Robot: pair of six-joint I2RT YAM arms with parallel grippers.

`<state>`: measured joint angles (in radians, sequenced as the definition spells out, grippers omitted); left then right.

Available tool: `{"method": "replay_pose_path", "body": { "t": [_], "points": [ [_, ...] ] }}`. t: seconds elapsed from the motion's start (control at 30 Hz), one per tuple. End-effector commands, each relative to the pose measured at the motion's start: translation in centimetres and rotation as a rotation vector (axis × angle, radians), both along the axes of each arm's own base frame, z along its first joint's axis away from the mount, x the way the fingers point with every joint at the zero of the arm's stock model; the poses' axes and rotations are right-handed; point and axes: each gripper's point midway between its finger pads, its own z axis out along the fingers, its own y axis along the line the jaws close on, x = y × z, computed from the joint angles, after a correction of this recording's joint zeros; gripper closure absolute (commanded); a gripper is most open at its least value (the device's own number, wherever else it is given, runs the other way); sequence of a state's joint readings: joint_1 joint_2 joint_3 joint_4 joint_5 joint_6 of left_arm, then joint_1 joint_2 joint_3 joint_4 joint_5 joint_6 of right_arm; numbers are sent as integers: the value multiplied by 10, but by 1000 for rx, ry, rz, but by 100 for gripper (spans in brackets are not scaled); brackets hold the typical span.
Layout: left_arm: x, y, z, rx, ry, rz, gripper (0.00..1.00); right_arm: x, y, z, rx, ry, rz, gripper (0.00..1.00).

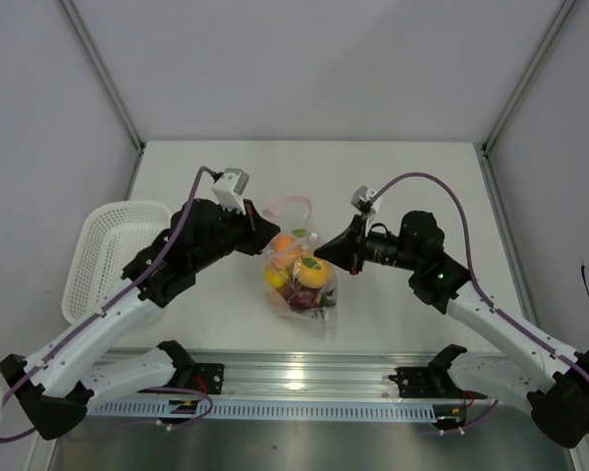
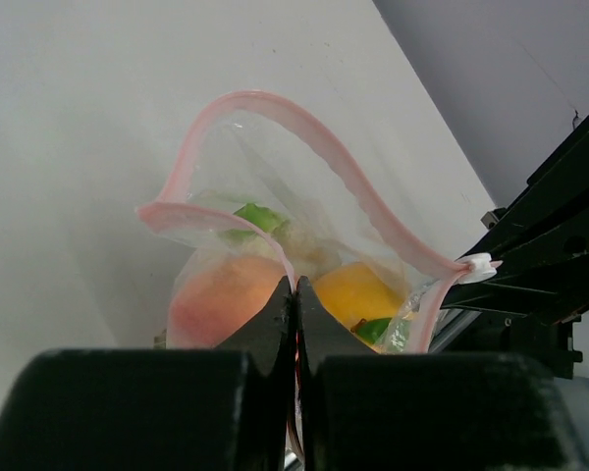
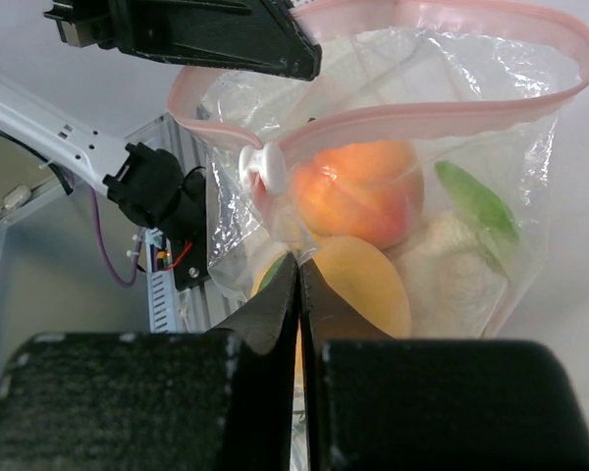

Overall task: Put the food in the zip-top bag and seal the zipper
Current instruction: Adjust the zipper food storage bag at the center of the board.

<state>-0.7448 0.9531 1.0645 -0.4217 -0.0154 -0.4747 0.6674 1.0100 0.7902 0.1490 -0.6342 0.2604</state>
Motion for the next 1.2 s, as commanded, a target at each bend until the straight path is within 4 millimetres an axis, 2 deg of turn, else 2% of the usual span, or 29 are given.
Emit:
{"method": "replay_pose_path", "body": {
  "t": [0.0, 0.07, 0.1, 0.13, 0.2, 0.37, 0.4, 0.43, 0.53, 0.8, 0.83, 0.9, 0.97, 1.0, 1.07, 1.13, 1.17],
  "points": [
    [-4, -4, 30, -101, -6, -4, 100, 5, -6, 30, 24, -93, -44, 100],
    [-6, -2, 32, -122, 19, 12, 99, 6, -8, 26, 6, -95, -55, 91],
    [-7, -1, 33, -129, 25, 19, 99, 6, -9, 25, 2, -96, -55, 84],
    [-5, 3, 34, -140, 31, 53, 100, 5, -9, 22, -5, -97, -51, 72],
    [-7, 8, 40, -162, 22, 69, 99, 4, -10, 18, -10, -97, -46, 63],
    [-9, 12, 47, -199, 24, 90, 99, -2, -8, 13, 17, -93, -20, 48],
    [-10, 12, 49, -205, 23, 89, 99, -2, -8, 8, 18, -83, -24, 44],
    [-10, 12, 48, -205, 27, 89, 99, -3, -8, 8, 25, -82, -23, 35],
    [-11, 10, 47, -209, 34, 83, 100, -5, -5, 6, 60, -68, -10, 27],
    [-10, 5, 43, -218, 51, 73, 99, -20, 22, -2, 116, -48, 1, 27],
    [-10, 3, 43, -219, 53, 70, 99, -14, 22, -9, 118, -38, -56, 27],
    [-11, 2, 43, -219, 53, 65, 99, -14, 27, -6, 148, -48, -81, 27],
    [-11, 2, 44, -219, 52, 65, 99, -5, 28, -12, 159, -32, -151, 28],
    [-11, 2, 43, -217, 54, 66, 99, -8, 30, -13, 165, -34, -150, 31],
    [-12, 2, 43, -218, 53, 64, 99, 2, 30, -21, 157, -30, -216, 37],
    [-11, 3, 44, -219, 49, 69, 99, 7, 31, -25, 161, -32, -247, 53],
    [-11, 3, 42, -217, 51, 70, 100, 8, 31, -27, 163, -30, -251, 65]
  ]
}}
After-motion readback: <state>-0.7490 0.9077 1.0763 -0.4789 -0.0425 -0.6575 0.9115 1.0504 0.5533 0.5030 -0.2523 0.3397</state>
